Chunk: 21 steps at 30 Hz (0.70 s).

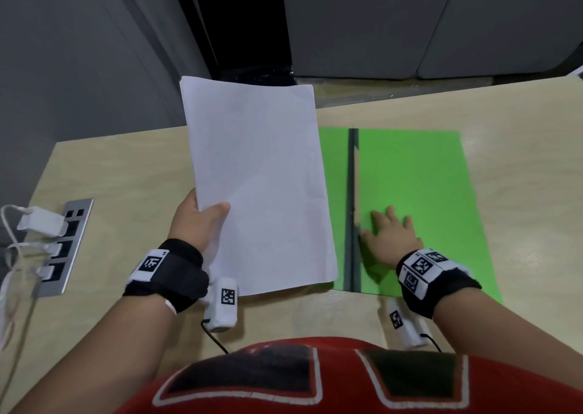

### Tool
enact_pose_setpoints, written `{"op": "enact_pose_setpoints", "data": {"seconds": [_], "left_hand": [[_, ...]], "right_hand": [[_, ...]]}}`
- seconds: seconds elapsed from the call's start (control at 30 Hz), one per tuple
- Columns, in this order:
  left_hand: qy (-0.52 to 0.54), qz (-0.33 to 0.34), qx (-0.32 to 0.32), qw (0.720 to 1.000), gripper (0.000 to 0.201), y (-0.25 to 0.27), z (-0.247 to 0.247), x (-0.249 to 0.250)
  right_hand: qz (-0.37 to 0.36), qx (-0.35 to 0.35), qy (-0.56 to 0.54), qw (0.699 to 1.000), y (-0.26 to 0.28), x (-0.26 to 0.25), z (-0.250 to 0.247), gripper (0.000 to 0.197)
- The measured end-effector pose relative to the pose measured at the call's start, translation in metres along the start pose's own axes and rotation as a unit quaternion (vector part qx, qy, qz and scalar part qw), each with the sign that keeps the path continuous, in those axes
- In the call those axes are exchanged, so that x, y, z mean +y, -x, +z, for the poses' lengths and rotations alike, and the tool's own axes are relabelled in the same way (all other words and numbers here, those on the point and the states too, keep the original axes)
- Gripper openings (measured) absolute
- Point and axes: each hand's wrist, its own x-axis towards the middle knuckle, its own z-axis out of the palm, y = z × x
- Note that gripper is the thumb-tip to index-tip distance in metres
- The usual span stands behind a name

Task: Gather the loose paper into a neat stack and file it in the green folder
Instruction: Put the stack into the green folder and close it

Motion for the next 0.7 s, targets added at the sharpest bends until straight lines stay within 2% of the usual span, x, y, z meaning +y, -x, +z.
{"op": "enact_pose_setpoints", "data": {"seconds": [0.1, 0.17, 0.23, 0.3, 0.37, 0.5, 0.57, 0.63, 0.7], "left_hand": [[-0.006, -0.005, 0.000, 1.000, 0.036, -0.005, -0.001, -0.005], [-0.015, -0.006, 0.004, 1.000, 0.036, -0.008, -0.002, -0.008], [-0.006, -0.010, 0.008, 1.000, 0.037, -0.010, -0.004, -0.012], [0.010, -0.015, 0.008, 1.000, 0.038, -0.011, -0.004, -0.015], [0.021, -0.022, -0.002, 1.000, 0.038, -0.013, -0.002, -0.022], [0.023, -0.045, -0.033, 0.998, 0.038, -0.017, 0.012, -0.039], [0.039, -0.055, -0.059, 0.996, 0.039, -0.020, 0.022, -0.045], [-0.003, -0.061, -0.084, 0.995, 0.040, -0.025, 0.030, -0.051], [-0.104, -0.073, -0.108, 0.986, 0.043, -0.034, 0.035, -0.059]], "right_hand": [[-0.111, -0.059, -0.053, 0.991, 0.012, -0.029, 0.008, 0.049], [-0.106, -0.064, -0.190, 0.974, 0.020, -0.043, 0.006, 0.049], [-0.083, -0.037, -0.347, 0.934, 0.026, -0.049, 0.000, 0.051], [-0.070, -0.036, -0.431, 0.899, 0.029, -0.048, -0.005, 0.060], [-0.084, -0.056, -0.439, 0.893, 0.029, -0.044, -0.010, 0.064], [-0.093, -0.105, -0.411, 0.901, 0.025, -0.030, -0.011, 0.060], [-0.100, -0.140, -0.401, 0.900, 0.024, -0.022, -0.010, 0.042], [-0.103, -0.108, -0.396, 0.906, 0.020, -0.014, -0.010, 0.029], [-0.080, -0.031, -0.379, 0.921, 0.017, -0.007, -0.012, 0.022]]}}
